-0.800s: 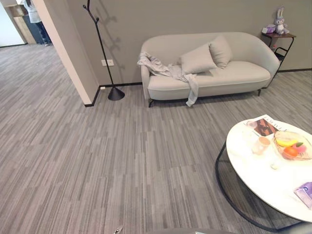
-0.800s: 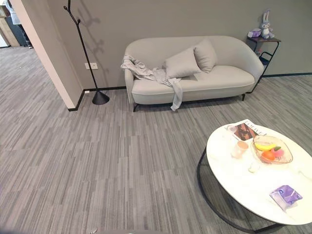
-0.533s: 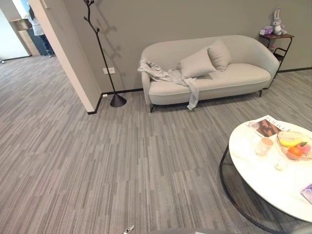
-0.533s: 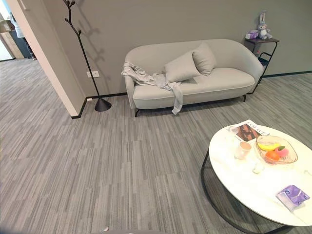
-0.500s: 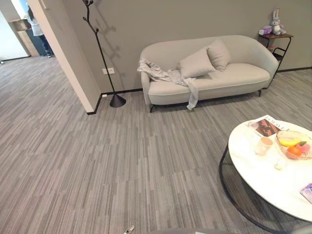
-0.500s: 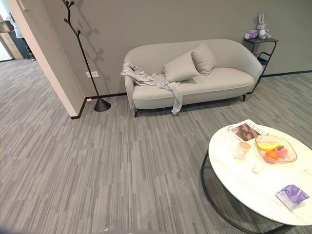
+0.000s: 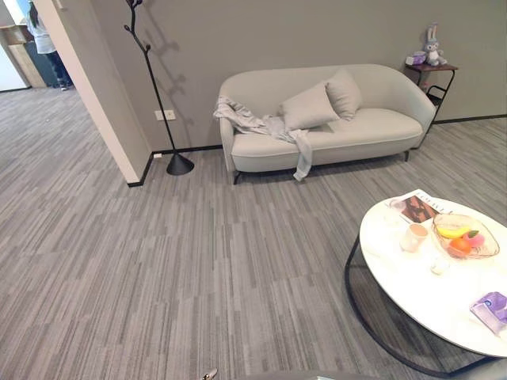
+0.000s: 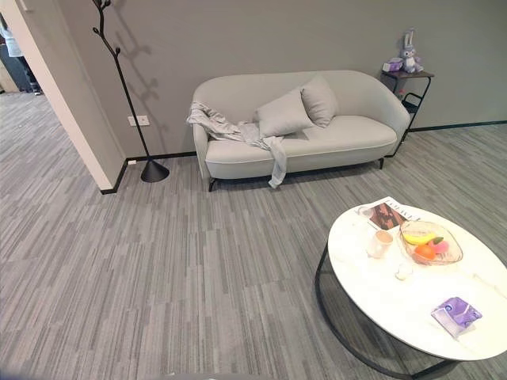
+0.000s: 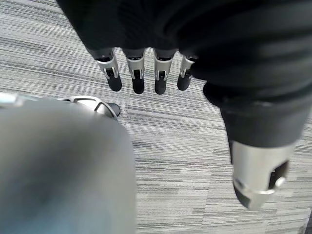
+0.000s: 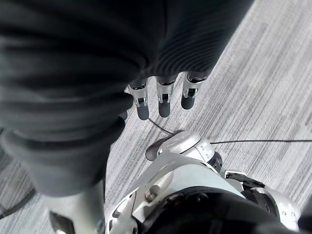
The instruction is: Hang the clothes on the sofa on the clothes rack.
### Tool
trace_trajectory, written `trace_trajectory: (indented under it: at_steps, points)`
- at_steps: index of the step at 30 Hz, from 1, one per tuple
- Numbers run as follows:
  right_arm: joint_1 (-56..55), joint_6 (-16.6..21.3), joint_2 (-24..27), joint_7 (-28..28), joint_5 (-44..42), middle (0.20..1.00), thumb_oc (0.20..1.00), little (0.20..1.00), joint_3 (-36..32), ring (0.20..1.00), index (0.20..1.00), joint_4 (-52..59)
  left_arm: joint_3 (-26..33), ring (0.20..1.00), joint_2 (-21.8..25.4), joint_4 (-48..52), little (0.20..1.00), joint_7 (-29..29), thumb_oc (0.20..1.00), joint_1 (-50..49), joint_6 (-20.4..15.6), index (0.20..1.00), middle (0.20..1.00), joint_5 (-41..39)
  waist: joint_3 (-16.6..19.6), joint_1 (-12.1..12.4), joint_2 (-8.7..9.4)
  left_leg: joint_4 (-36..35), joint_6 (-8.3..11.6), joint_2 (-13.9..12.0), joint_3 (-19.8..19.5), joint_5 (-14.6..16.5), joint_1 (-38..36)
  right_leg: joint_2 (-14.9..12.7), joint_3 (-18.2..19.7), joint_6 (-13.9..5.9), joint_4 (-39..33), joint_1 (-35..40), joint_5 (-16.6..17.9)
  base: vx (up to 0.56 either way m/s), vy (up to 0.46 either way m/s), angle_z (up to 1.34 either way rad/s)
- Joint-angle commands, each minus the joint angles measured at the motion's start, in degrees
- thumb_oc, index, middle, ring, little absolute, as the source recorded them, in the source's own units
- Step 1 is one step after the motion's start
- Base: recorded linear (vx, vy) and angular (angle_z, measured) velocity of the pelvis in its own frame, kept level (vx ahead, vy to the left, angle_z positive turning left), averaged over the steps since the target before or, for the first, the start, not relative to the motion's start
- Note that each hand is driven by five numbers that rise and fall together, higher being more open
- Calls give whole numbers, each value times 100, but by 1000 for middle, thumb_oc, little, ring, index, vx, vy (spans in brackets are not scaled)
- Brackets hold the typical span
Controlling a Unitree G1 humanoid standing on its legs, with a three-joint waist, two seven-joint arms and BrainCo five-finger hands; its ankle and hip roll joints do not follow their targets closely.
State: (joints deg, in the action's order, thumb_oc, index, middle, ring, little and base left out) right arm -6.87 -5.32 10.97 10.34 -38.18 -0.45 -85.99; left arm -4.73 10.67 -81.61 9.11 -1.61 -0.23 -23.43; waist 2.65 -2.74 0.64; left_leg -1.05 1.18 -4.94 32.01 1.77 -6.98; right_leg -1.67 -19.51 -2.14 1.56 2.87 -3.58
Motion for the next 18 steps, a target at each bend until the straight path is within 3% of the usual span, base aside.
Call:
trace_trajectory:
  at_steps: [1,18]
  points:
    - [393,45,-222,80,139,1000,1000,1000,63,1000,1000,-535,-94,1000,-196,-286,1000,29,1000,189,-122,1000,1000,352,-51,-185,25,-395,275,-6,-189,-423,-47,-588,-597,-594,-583,240,905,0,0,0]
    - [422,54,-160,99,514,1000,1000,1000,245,1000,1000,-377,-238,1000,-205,-237,1000,-16,1000,221,-127,1000,1000,551,-100,-211,9,-395,218,71,-183,-326,-72,-644,-596,-616,-549,240,912,6,3,0]
